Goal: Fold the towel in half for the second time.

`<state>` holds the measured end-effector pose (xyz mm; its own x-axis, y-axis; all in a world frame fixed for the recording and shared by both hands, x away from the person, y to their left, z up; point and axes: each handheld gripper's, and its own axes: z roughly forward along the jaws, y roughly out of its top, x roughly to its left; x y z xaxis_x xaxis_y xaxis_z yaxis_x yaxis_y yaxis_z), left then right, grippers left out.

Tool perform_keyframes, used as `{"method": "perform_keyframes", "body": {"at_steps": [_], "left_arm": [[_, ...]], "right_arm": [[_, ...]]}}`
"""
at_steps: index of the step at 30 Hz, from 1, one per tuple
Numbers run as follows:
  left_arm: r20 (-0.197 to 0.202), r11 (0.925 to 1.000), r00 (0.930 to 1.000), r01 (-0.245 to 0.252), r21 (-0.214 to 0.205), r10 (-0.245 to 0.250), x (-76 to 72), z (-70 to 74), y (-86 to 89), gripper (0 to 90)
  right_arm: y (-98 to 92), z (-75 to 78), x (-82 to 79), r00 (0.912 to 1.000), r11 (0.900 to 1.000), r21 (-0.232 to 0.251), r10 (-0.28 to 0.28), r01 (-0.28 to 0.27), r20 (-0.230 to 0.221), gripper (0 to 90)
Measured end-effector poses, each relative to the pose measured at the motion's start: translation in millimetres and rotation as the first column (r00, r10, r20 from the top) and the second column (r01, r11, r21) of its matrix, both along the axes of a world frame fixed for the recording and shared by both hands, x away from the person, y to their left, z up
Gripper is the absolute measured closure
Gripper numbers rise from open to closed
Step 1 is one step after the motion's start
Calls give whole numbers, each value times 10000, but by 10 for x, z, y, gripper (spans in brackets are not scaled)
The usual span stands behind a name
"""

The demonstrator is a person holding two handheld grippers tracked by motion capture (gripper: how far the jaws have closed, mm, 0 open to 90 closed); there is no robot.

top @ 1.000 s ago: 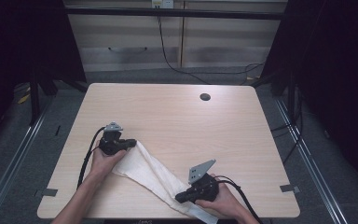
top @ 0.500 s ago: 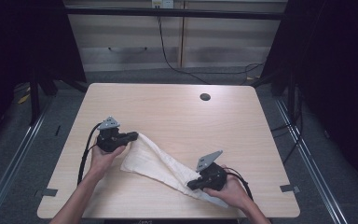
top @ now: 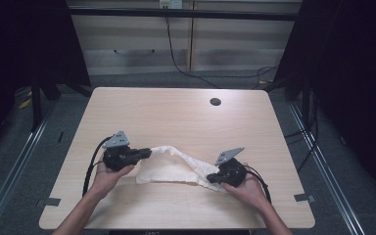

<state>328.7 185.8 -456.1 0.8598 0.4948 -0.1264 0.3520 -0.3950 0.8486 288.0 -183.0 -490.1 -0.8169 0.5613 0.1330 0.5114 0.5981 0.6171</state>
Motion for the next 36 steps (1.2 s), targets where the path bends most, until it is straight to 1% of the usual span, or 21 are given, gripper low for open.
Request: {"method": "perform_keyframes", "body": {"at_steps": [1,2,3,5,7,9,10,11,12,13,14,16,19,21,22,25,26,27,32,34,36], "left_arm": [[-128,9996,9995,273,43,-273,-40,-23,-12,861],[-231,9982,9982,552,240,-547,-121,-65,-25,861],[-231,9982,9982,552,240,-547,-121,-65,-25,861],[-346,9948,9962,820,603,-800,-199,-119,-20,861],[-499,9901,9939,1029,955,-985,-254,-180,11,861],[-653,9863,9928,1078,1247,-1002,-298,-256,53,862],[-814,9826,9929,990,1574,-870,-316,-348,72,862],[-814,9826,9929,990,1574,-870,-316,-348,72,862],[-862,9804,9928,968,1714,-830,-314,-409,62,862],[-862,9804,9928,968,1714,-830,-314,-409,62,862],[-772,9788,9945,847,1864,-713,-315,-398,54,862],[-708,9771,9950,827,1961,-700,-313,-401,57,862],[-672,9777,9958,743,1964,-621,-323,-406,53,862],[-678,9782,9960,699,1955,-576,-325,-408,51,862],[-675,9784,9961,684,1952,-562,-325,-409,51,862],[-691,9796,9964,615,1913,-491,-322,-414,57,861],[-767,9803,9960,607,1881,-469,-305,-418,65,861],[-830,9825,9954,613,1760,-472,-298,-425,64,861],[-883,9839,9952,557,1698,-411,-297,-427,67,860],[-1010,9860,9941,547,1575,-390,-287,-431,81,859],[-1094,9868,9933,535,1529,-369,-284,-431,87,857]], "right_arm": [[0,1,-5,10000,10000,-43,-41,41,33,890],[0,-2,-6,9999,10000,-28,-28,28,99,890],[0,-2,-6,9999,10000,-28,-28,28,99,890],[-2,2,-8,10000,10000,-33,-61,61,-5,890],[-3,1,-4,9999,10000,-76,-47,48,142,890],[-1,7,-6,9997,9997,-210,-97,101,202,890],[3,15,-4,9996,9994,-342,-76,86,273,890],[3,15,-4,9996,9994,-342,-76,86,273,890],[15,31,-5,9990,9976,-669,-137,166,436,890],[15,31,-5,9990,9976,-669,-137,166,436,890],[7,47,-4,9979,9944,-1017,-212,274,613,890],[-2,57,-8,9972,9924,-1166,-313,391,682,891],[-77,83,-78,9891,9836,-1564,-696,897,1296,892],[-117,96,-101,9871,9825,-1561,-800,1015,1385,892],[-172,107,-133,9817,9814,-1430,-1051,1282,1586,891],[-307,117,-208,9765,9816,-1082,-1385,1575,1652,892],[-370,92,-283,9760,9826,-833,-1515,1658,1562,891],[-377,80,-307,9753,9829,-756,-1542,1677,1580,891],[-361,13,-359,9759,9835,-748,-1513,1645,1570,887],[-382,2,-346,9781,9851,-494,-1568,1648,1367,879],[-390,-5,-345,9779,9853,-379,-1599,1663,1349,876]]}}
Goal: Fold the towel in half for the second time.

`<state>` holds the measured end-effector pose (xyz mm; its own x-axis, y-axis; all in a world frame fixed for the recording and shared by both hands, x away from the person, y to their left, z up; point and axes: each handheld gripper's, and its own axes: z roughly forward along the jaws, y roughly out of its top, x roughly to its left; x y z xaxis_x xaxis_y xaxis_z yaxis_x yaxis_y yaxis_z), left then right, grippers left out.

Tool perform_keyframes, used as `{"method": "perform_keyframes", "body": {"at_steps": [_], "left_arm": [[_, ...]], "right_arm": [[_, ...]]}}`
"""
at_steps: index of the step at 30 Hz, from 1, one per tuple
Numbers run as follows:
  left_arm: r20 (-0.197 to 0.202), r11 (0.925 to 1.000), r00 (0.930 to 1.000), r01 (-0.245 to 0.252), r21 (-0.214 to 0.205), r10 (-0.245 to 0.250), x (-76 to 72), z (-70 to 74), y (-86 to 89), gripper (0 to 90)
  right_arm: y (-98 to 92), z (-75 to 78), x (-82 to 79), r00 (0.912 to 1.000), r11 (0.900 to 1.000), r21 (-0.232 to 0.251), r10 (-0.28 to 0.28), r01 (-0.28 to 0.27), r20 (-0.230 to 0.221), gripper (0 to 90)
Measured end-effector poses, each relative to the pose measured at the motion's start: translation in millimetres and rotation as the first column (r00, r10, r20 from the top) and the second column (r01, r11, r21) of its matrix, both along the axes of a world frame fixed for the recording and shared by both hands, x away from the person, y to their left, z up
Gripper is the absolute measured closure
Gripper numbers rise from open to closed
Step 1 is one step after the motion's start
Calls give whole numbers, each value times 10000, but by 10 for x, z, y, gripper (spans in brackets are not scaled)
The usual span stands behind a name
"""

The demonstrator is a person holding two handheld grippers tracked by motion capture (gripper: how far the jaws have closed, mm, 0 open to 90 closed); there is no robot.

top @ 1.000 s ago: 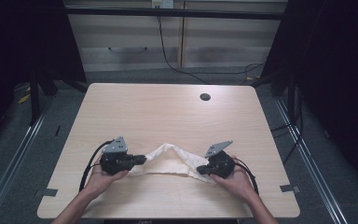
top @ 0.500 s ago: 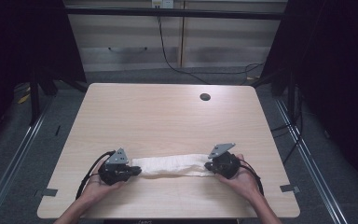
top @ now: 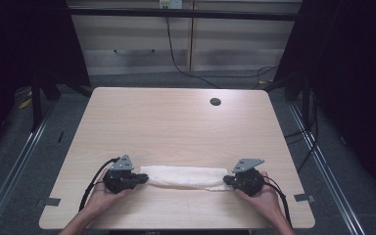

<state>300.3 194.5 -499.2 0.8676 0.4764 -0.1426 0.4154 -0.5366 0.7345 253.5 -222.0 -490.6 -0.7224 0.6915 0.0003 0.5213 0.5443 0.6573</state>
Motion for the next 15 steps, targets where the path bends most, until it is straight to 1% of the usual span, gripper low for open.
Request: {"method": "perform_keyframes", "body": {"at_steps": [1,2,3,4,5,6,7,8,9,10,12,13,14,15], "left_arm": [[31,10000,10000,46,-58,-46,3,-2,10,853],[-59,9999,10000,-19,-118,18,5,4,26,842],[-59,9999,10000,-19,-118,18,5,4,26,822],[-82,9997,10000,-59,-256,57,1,14,39,822],[-28,9993,10000,-20,-360,19,-6,27,47,790],[-91,9989,10000,-28,-458,24,-7,38,57,767],[-232,9977,9997,-105,-663,90,-2,60,80,736],[-198,9973,9997,-136,-720,122,-2,81,96,697],[-122,9968,9998,-181,-784,172,-3,96,108,686],[-98,9961,9997,-224,-852,216,0,122,131,686],[-40,9937,9994,-358,-1066,356,3,164,169,659],[-46,9921,9991,-428,-1181,425,3,183,188,615],[-121,9896,9988,-477,-1357,465,0,225,219,595],[-78,9881,9982,-601,-1419,596,-4,243,230,566]], "right_arm": [[-4,-3,-5,10000,10000,6,-43,43,44,866],[-8,-11,-13,10000,9997,234,39,-37,-71,814],[-8,-11,-13,10000,9997,234,39,-37,-71,814],[-8,-3,-19,10000,9998,215,-58,60,-68,799],[-10,4,-28,9998,9989,456,64,-56,-168,784],[-12,14,-35,9998,9980,596,193,-188,-78,779],[-14,21,-37,9996,9969,744,274,-268,-64,779],[-31,63,-46,9978,9909,1224,601,-565,-263,753],[-37,76,-51,9976,9884,1409,611,-561,-313,736],[-37,76,-51,9976,9884,1409,611,-561,-313,736],[-64,116,-62,9976,9831,1741,626,-567,-284,709],[-103,156,-74,9985,9752,2166,509,-451,-214,678],[-127,174,-78,9989,9708,2372,427,-371,-184,661],[-151,196,-88,9995,9673,2526,294,-249,-142,642]]}}
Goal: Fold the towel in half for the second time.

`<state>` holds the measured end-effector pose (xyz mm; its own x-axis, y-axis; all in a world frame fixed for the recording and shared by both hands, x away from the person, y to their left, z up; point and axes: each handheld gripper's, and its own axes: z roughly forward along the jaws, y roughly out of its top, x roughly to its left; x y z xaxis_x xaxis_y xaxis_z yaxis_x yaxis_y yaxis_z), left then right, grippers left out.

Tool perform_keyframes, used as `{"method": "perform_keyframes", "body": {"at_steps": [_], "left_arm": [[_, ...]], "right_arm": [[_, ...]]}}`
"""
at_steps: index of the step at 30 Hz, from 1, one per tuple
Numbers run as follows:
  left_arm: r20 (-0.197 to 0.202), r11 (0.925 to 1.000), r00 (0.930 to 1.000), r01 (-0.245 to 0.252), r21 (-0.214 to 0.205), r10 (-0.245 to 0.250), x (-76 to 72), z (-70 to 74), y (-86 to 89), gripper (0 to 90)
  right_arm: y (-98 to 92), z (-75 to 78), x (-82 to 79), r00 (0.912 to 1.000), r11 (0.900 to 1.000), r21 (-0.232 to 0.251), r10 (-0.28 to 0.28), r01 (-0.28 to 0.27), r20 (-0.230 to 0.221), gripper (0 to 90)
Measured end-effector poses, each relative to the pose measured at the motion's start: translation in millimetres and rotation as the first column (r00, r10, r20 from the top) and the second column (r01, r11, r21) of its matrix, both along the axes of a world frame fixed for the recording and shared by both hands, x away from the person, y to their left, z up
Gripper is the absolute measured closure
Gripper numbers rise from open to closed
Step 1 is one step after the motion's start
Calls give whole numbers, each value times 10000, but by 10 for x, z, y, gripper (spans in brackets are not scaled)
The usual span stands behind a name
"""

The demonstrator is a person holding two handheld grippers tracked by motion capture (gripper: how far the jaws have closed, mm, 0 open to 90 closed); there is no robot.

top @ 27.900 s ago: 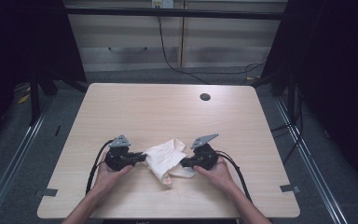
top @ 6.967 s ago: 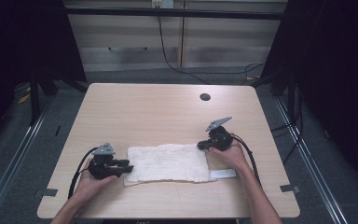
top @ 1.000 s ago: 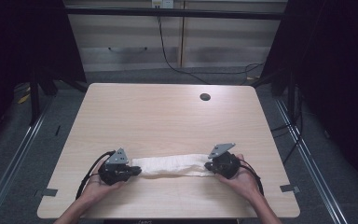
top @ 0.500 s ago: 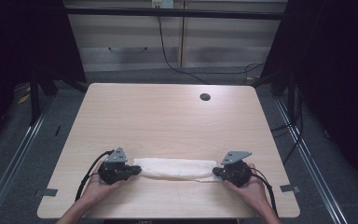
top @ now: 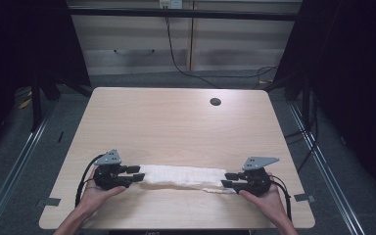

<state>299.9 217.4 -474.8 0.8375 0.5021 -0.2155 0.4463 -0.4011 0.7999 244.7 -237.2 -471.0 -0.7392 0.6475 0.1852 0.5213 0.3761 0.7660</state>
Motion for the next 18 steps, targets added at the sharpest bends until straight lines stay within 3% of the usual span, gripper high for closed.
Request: {"method": "perform_keyframes", "body": {"at_steps": [2,3,7,8,10,11,12,14,16,18], "left_arm": [[-44,10000,10000,-80,-54,80,0,19,15,529],[-56,9998,9999,-139,-142,138,4,38,42,490],[-212,9959,9959,-879,-193,875,10,82,174,398],[-233,9935,9935,-1119,-200,1115,4,89,222,398],[-235,9869,9870,-1596,-251,1591,-13,85,331,364],[-266,9852,9854,-1691,-278,1684,-18,77,365,353],[-282,9836,9837,-1784,-272,1776,-19,63,410,353],[-245,9761,9759,-2172,-90,2169,-18,11,483,335],[-449,9724,9715,-2332,-35,2328,-8,-46,520,318],[-544,9690,9675,-2470,22,2468,3,-101,535,299]], "right_arm": [[-28,22,-9,9998,9998,107,-175,174,89,623],[-98,64,-28,9979,9978,333,-585,575,282,584],[-251,112,-64,9859,9866,501,-1579,1552,545,509],[-251,112,-64,9859,9866,501,-1579,1552,545,509],[-425,110,-119,9671,9680,673,-2461,2418,650,469],[-464,104,-134,9617,9628,661,-2661,2619,662,448],[-464,104,-134,9617,9628,661,-2661,2619,662,448],[-576,66,-170,9446,9476,615,-3179,3136,816,438],[-662,14,-190,9284,9308,707,-3635,3585,779,407],[-711,-28,-191,9184,9214,527,-3880,3849,770,381]]}}
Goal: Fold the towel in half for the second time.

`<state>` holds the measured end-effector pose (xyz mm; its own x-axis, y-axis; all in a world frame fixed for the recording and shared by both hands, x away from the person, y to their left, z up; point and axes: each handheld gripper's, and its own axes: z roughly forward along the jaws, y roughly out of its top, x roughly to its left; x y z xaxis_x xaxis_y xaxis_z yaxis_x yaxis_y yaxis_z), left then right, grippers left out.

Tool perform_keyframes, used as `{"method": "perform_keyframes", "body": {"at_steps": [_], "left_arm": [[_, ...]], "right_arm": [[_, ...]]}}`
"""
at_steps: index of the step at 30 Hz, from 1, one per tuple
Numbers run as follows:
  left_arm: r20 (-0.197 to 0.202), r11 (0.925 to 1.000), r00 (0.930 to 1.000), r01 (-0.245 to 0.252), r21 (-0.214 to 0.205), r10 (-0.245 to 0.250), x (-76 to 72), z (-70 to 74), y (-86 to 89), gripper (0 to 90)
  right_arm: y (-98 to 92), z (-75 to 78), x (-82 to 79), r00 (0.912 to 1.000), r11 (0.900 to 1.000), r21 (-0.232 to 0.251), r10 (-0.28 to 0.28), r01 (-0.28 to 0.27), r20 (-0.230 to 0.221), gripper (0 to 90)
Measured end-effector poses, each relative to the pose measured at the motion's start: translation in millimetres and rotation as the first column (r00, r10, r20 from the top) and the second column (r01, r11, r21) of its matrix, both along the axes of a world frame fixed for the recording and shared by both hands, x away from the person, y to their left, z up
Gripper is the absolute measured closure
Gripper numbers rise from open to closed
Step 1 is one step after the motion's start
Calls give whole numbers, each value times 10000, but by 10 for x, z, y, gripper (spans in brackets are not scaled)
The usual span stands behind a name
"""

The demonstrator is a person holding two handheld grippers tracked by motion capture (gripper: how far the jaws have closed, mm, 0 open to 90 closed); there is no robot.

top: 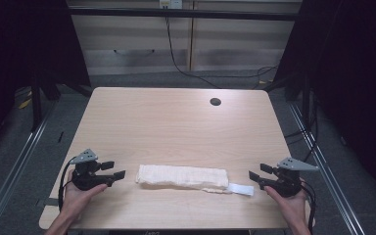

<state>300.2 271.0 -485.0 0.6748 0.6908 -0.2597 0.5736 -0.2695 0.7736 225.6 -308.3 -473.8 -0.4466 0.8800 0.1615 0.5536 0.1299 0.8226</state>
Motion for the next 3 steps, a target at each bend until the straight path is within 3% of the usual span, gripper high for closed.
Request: {"method": "perform_keyframes", "body": {"at_steps": [1,2,3], "left_arm": [[-26,9999,10000,-37,101,37,6,-12,-1,289],[-32,10000,10000,33,27,-33,17,-35,-16,229],[-32,10000,10000,33,27,-33,17,-35,-16,218]], "right_arm": [[-28,-29,5,9996,9995,-178,-266,265,-47,364],[-55,-79,30,9986,9950,-878,-495,476,-193,354],[-55,-79,30,9986,9950,-878,-495,476,-193,354]]}}
